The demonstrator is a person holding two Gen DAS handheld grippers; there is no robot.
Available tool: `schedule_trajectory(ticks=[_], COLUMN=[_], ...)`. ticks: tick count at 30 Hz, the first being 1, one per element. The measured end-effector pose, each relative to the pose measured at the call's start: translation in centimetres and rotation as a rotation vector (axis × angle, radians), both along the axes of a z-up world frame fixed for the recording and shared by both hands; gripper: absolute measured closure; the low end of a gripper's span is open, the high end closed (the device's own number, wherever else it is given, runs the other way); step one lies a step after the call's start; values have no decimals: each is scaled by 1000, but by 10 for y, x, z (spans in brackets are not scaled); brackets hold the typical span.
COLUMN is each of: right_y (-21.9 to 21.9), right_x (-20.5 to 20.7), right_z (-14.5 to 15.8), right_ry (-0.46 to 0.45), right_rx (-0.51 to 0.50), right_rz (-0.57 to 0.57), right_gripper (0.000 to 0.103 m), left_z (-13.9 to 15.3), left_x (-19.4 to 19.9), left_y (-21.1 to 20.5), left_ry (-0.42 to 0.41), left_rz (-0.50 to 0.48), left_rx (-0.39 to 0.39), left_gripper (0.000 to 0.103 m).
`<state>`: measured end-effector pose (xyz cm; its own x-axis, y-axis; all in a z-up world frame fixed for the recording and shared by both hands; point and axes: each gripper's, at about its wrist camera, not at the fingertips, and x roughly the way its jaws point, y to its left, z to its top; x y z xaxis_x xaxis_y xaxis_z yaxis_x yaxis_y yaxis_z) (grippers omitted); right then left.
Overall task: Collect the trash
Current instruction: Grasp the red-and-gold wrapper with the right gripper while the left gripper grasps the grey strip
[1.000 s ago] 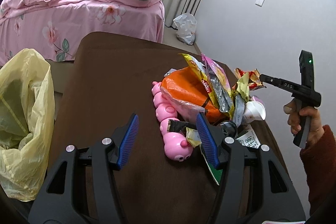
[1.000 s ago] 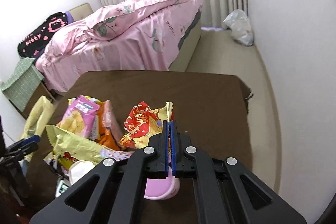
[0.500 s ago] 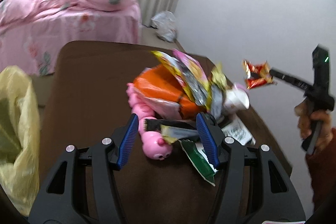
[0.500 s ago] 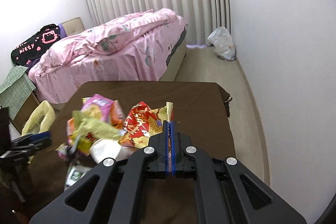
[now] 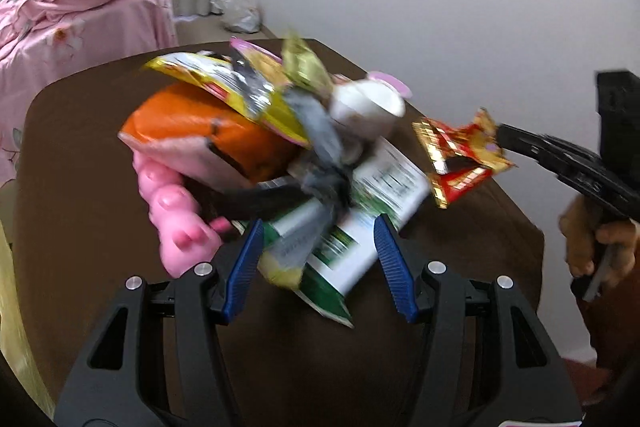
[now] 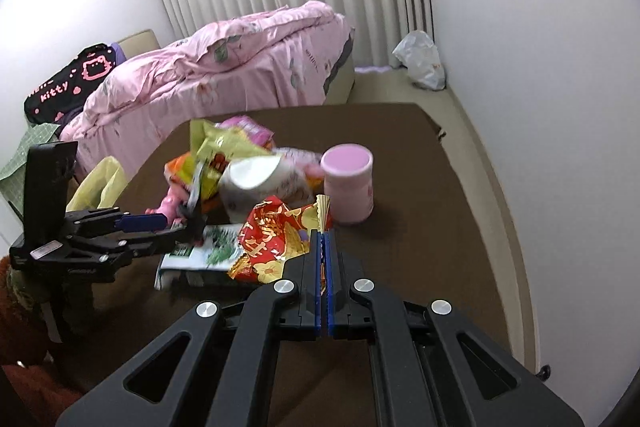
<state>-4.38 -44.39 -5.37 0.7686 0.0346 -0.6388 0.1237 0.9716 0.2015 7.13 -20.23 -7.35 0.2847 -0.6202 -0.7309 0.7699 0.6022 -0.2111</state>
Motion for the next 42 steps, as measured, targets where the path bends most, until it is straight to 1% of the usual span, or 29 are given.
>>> schedule_trajectory(ticks=[3, 5, 6, 7, 10, 11, 14, 15, 16, 17, 18, 19, 20, 26, 33, 36, 42], right_y=[4, 4, 4, 2, 1, 1, 0, -1, -1, -1, -1, -1, -1, 11, 42, 57, 102], right_x=[-3, -5, -5, -5, -8, -8, -10, -11, -13, -13, -14, -15, -16, -20, -10, -2, 10], right_z=[-3, -3, -4, -5, -9, -10, -13, -14, -14, -14, -14, -14, -13, 0, 30, 44, 73], right_ry=[1, -7, -10, -12, -14, -12, -8, -8, -9, -9, -9, -11, -15, -61, -111, -131, -175], right_rx=[-25, -27, -20, -13, -3, 3, 14, 15, 15, 13, 11, 7, 4, -16, -87, -104, -153], right_rz=[-3, -6, -8, -13, -30, -35, -42, -44, -44, -44, -43, -43, -41, -5, 71, 105, 192], right_gripper=[100, 100, 100, 100, 100, 100, 100, 100, 100, 100, 100, 100, 100, 100, 100, 100, 100], left_z=[6, 14, 18, 20, 23, 24, 14, 9, 5, 1, -3, -4, -3, 22, 60, 76, 99], left_x=[-15, -20, -21, -21, -14, -6, 7, 12, 18, 21, 25, 25, 24, 9, -9, -14, -23], left_y=[5, 6, 5, 2, -13, -19, -43, -47, -49, -49, -47, -44, -40, -2, 46, 68, 116], left_ry=[-12, -43, -67, -74, -74, -73, -93, -85, -63, -35, 14, 28, 33, 14, -100, -152, -207], left_rz=[-19, -14, -4, 2, 41, 52, 120, 143, 159, 165, 164, 166, 172, 206, 299, 340, 398], left_rx=[-11, -16, -14, -13, -14, -9, 65, 82, 88, 88, 75, 63, 52, -52, -103, -108, -157], left_gripper=[49, 49, 49, 49, 49, 49, 49, 51, 60, 73, 78, 81, 82, 83, 83, 83, 83])
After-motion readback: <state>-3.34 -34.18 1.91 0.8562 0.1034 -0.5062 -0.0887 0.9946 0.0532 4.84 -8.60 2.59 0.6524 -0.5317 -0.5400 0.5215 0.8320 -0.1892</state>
